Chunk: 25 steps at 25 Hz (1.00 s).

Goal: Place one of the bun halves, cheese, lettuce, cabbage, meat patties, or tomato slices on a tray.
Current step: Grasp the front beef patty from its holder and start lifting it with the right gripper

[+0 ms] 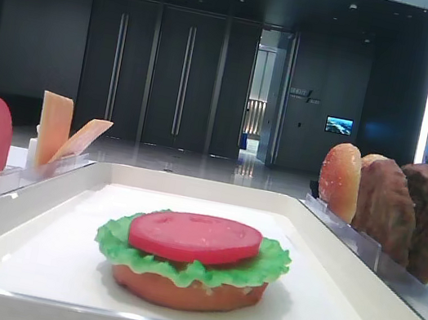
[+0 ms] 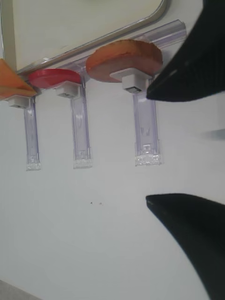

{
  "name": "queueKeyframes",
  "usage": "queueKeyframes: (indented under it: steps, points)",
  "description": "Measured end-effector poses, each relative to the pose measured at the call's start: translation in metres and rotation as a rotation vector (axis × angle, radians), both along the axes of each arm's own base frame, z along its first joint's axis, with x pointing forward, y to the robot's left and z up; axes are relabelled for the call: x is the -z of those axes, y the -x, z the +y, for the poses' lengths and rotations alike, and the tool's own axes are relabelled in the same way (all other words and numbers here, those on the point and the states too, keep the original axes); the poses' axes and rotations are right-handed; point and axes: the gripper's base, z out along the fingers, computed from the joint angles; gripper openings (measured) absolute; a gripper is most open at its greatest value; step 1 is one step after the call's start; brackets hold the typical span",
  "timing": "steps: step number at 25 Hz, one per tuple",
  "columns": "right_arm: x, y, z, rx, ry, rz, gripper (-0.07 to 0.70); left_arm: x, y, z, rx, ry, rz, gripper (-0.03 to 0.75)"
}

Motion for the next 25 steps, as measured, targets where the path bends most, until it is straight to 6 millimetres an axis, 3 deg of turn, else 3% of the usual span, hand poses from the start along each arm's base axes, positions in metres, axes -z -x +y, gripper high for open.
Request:
queueKeyframes:
  steps: [20,25]
  points:
    - [0.000,0.000,0.000,0.000,0.000,0.000,0.414,0.000,0.000,0.000,0.000,0.000,0.000,0.471]
    - [-0.005,-0.014,0.000,0.000,-0.002,0.074,0.414,0.000,0.000,0.000,0.000,0.000,0.000,0.471]
